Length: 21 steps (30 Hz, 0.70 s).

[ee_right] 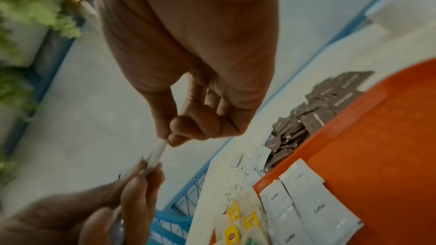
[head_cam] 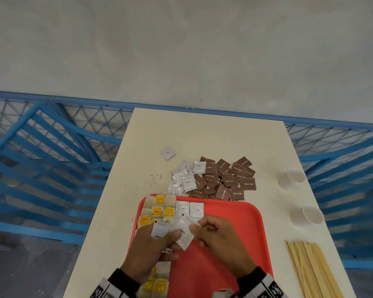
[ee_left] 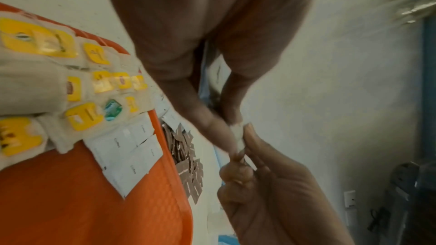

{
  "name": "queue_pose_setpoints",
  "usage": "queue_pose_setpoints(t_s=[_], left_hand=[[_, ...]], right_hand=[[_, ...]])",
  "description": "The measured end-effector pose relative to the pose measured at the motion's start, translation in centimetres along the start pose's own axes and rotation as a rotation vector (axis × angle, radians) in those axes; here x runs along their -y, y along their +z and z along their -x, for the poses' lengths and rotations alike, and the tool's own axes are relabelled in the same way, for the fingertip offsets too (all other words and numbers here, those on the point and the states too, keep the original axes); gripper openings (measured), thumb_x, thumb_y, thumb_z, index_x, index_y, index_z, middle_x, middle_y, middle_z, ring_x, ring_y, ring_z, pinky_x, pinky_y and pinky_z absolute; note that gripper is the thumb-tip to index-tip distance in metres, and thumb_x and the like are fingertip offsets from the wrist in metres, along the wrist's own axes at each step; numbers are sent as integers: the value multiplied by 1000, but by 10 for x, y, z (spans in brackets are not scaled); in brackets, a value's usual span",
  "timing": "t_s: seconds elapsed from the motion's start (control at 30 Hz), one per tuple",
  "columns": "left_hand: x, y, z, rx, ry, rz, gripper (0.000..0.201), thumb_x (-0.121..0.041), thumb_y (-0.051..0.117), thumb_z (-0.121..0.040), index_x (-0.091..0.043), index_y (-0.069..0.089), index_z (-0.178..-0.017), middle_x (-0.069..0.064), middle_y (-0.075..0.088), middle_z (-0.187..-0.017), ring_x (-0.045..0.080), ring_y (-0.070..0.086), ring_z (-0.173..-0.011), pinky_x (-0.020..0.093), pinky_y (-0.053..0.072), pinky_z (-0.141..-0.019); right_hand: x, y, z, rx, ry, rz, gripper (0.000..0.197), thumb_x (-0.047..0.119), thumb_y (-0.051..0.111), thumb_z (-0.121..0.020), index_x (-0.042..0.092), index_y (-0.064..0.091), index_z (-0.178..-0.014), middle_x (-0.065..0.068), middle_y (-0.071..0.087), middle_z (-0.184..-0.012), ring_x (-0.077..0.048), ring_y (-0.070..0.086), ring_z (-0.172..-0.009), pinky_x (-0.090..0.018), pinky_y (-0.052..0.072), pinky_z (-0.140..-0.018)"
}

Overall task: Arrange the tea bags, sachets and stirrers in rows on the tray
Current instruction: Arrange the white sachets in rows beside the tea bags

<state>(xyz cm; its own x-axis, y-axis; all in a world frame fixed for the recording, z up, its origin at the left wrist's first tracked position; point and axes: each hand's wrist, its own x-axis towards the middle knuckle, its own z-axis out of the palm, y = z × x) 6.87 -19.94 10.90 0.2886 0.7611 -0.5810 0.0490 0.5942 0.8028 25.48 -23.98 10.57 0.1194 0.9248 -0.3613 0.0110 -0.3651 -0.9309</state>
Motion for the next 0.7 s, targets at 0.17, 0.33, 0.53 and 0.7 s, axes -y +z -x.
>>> queue_pose_setpoints(t_s=[0.17,0.33,0.53,0.7], left_hand=[[-10,-6,-2,51,126,-230,13,-15,81,-79,-4,75,-77,14,67,-62,23,61,-54,31,49,-48],[-14,-13,-8,34,273,-269,20,-26,79,-83,-12,73,-70,22,64,-61,27,54,-50,28,43,-45],[-10,-17,-9,-2,240,-216,43,-50,71,-70,-8,72,-76,12,56,-53,23,47,-47,27,38,-45],[0,-19,-8,62,254,-298,36,-49,78,-76,-14,73,-74,9,59,-52,22,48,-44,29,41,-46]], right_hand=[[5,-7,5,93,-29,101,18,29,79,-81,15,75,-92,-5,72,-82,-11,58,-70,-26,47,-66],[8,-6,3,104,-54,81,11,14,76,-84,3,74,-81,4,67,-63,-2,55,-56,-15,42,-56],[2,-5,6,46,59,-103,18,12,75,-85,-6,69,-86,-20,66,-72,-13,62,-56,-19,47,-54],[0,1,7,103,117,-154,24,21,77,-82,-1,70,-90,-24,69,-90,-20,66,-69,-25,51,-61]])
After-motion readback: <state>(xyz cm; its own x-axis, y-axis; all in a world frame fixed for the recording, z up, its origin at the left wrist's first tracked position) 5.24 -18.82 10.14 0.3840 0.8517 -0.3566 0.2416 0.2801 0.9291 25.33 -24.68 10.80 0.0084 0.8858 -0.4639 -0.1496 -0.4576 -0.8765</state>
